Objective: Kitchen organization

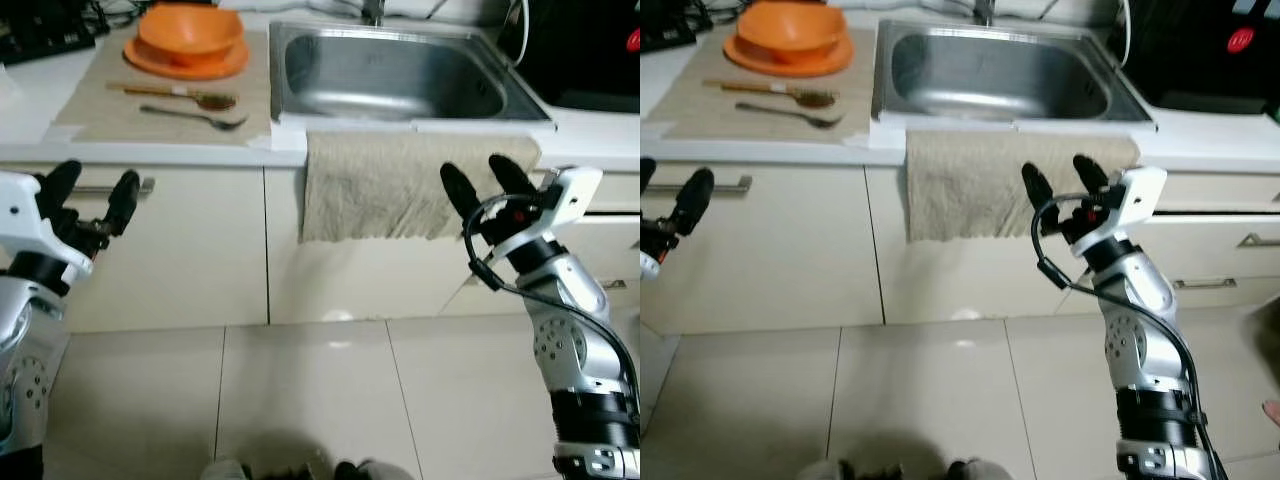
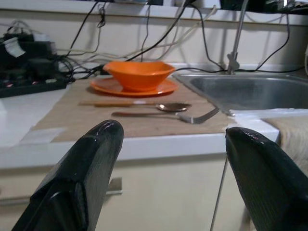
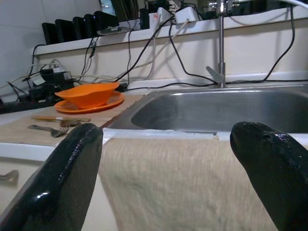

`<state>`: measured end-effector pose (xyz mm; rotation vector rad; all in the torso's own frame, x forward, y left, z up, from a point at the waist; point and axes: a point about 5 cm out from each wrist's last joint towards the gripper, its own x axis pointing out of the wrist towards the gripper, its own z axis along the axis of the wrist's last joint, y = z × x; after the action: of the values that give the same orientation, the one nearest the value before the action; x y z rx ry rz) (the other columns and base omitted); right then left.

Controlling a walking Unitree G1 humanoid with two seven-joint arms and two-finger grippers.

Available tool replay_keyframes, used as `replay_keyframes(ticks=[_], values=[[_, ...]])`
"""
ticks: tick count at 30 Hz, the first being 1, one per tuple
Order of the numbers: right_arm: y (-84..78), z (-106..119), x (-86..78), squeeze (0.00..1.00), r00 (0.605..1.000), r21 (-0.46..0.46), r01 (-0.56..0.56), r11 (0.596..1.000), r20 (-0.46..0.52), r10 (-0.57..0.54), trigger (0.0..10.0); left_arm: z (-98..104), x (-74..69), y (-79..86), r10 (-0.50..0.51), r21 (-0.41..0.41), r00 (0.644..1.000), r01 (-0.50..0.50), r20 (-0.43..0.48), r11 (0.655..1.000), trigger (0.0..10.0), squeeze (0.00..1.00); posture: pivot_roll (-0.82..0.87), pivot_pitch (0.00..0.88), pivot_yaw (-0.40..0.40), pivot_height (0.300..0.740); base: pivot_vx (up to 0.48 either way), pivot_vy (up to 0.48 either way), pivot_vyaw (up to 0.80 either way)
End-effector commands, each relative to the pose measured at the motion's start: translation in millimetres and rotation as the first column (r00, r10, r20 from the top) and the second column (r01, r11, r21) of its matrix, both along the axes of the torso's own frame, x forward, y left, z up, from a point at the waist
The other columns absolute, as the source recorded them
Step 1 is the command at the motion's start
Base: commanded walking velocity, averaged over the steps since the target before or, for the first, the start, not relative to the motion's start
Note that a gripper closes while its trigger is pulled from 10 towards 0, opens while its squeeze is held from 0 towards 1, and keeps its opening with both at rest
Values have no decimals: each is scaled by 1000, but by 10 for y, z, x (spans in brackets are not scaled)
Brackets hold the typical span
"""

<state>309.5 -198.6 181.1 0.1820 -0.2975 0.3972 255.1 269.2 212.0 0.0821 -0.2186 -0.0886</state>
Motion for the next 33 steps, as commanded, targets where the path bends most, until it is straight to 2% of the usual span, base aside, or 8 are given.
replay_keyframes(ticks=[1, 7, 11, 19, 26, 33], values=[[-17, -4, -7, 0, 1000, -19, 17, 1000, -7, -17, 10000, 11, -12, -35, -14, -7, 1000, 13, -5, 1000, 10000, 0, -87, 128, -60, 740, 394, 0, 800], [-8, 0, -1, 0, 1000, -34, -1, 999, -11, 0, 10000, -8, -11, -88, -31, 3, 999, 31, -22, 1000, 10000, 0, -84, 130, -59, 740, 396, 0, 800], [-10, 24, 3, 0, 1000, -62, -14, 998, -5, 13, 10000, -20, 1, -123, -45, 11, 999, 46, -28, 999, 10000, 0, -86, 123, -65, 740, 398, 0, 0], [-34, 38, -20, 0, 1000, -28, 0, 1000, -6, 0, 10000, 16, 51, -194, -88, 16, 996, 88, -26, 996, 10000, 0, -93, 109, -62, 740, 390, 0, 0], [-51, 29, -59, 0, 1000, -26, 6, 1000, -8, -6, 10000, 50, 101, -221, -99, 21, 995, 99, -20, 995, 10000, 0, -107, 115, -49, 740, 386, 0, -706], [-53, 29, -86, 0, 1000, -28, 8, 1000, -5, -8, 10000, 61, 105, -221, -105, 34, 994, 106, -25, 994, 10000, 0, -105, 119, -42, 740, 370, 0, 0]])
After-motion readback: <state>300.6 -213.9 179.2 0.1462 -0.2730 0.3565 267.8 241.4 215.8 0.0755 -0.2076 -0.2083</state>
